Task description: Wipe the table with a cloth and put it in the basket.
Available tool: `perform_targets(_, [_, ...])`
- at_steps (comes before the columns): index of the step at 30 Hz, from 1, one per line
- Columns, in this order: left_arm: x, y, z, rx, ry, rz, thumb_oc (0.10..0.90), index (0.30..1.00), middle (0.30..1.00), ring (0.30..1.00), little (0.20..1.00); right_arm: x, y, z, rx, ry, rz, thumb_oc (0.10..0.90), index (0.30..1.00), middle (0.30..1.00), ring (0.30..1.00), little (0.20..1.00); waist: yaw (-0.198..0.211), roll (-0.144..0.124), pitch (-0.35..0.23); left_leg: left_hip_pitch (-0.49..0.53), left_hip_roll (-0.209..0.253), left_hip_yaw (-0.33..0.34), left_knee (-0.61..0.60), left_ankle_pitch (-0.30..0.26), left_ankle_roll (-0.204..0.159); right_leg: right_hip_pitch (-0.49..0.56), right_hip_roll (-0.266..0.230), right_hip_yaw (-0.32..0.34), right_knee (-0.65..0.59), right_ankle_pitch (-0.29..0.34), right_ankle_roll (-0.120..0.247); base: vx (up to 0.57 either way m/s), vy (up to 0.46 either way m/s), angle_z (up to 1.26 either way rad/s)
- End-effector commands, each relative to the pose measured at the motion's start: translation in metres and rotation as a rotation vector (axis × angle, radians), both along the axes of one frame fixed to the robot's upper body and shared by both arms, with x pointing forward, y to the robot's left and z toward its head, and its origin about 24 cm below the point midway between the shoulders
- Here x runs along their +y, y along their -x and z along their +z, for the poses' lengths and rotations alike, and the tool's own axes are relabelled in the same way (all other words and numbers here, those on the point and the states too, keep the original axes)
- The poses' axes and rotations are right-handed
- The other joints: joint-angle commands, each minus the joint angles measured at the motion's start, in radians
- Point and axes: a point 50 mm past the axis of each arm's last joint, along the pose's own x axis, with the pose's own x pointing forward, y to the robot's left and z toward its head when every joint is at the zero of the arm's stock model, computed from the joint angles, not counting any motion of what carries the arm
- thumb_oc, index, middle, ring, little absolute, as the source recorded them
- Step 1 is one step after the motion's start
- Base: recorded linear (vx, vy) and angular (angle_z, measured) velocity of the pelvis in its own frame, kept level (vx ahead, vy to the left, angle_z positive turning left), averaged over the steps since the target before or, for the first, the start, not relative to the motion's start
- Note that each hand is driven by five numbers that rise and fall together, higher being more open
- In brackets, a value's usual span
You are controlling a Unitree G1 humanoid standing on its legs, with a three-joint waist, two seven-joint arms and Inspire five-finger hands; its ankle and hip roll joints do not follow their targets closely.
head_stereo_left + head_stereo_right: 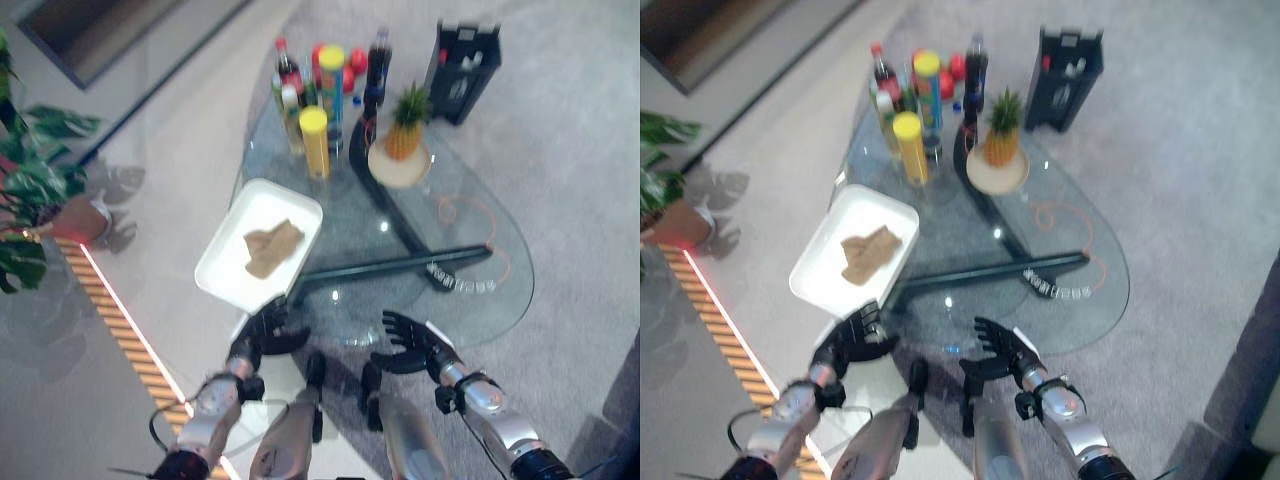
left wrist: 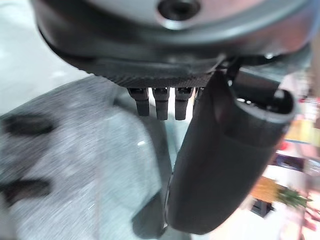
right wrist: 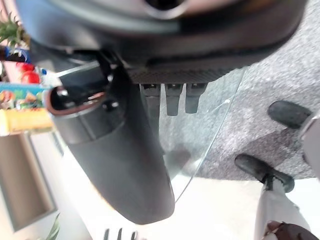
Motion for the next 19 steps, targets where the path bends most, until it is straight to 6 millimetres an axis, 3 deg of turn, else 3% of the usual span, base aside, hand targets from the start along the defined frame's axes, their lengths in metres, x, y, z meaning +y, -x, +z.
perform_targets(1, [0.005,0.004,0.000,0.000,0.055,-0.006,0.800,0.900,0.900,0.900,0.900,0.013,0.008,-0.004,0.027,-0.071,0.012,0.800,0.900,0.900,0.900,0.900,0.021,-0.057,-0.085,-0.001,-0.033,-0.022,0.086,-0.079,0.012,0.118,-0.011,0.007,-0.171,0.074,0.049,0.06,-0.059,0.13])
perform_targets(6, [-0.009,0.032,-0.034,0.189,0.131,-0.032,0.800,0.900,0.900,0.900,0.900,0.017,0.041,-0.046,0.313,-0.242,-0.118,0.800,0.900,0.900,0.900,0.900,0.026,-0.056,-0.152,0.065,-0.011,-0.018,0.024,-0.066,0.003,0.179,-0.015,0.005,-0.249,0.106,0.060,0.09,-0.043,0.06])
perform_targets(9, [-0.011,0.043,-0.046,0.265,0.118,-0.059,0.800,0.900,0.900,0.900,0.900,0.012,0.058,-0.062,0.430,-0.239,-0.152,0.800,0.900,0.900,0.900,0.900,0.026,-0.049,-0.177,0.083,-0.001,-0.010,0.005,-0.064,-0.002,0.193,-0.018,0.006,-0.275,0.118,0.066,0.07,-0.003,0.05])
perform_targets(12, [-0.012,0.051,-0.054,0.335,0.135,-0.059,0.800,0.900,0.900,0.900,0.900,0.008,0.071,-0.072,0.508,-0.198,-0.149,0.800,0.900,0.900,0.900,0.900,0.023,-0.041,-0.196,0.101,0.007,-0.005,-0.010,-0.064,-0.002,0.203,-0.020,0.011,-0.277,0.117,0.069,0.06,0.013,-0.02])
perform_targets(19, [-0.013,0.061,-0.061,0.404,0.162,-0.051,0.800,0.900,0.900,0.900,0.900,0.011,0.082,-0.079,0.578,-0.214,-0.187,0.800,0.900,0.900,0.900,0.900,0.008,-0.030,-0.220,0.140,0.018,0.006,-0.042,-0.065,0.001,0.223,-0.018,0.028,-0.281,0.109,0.069,0.03,0.024,-0.08])
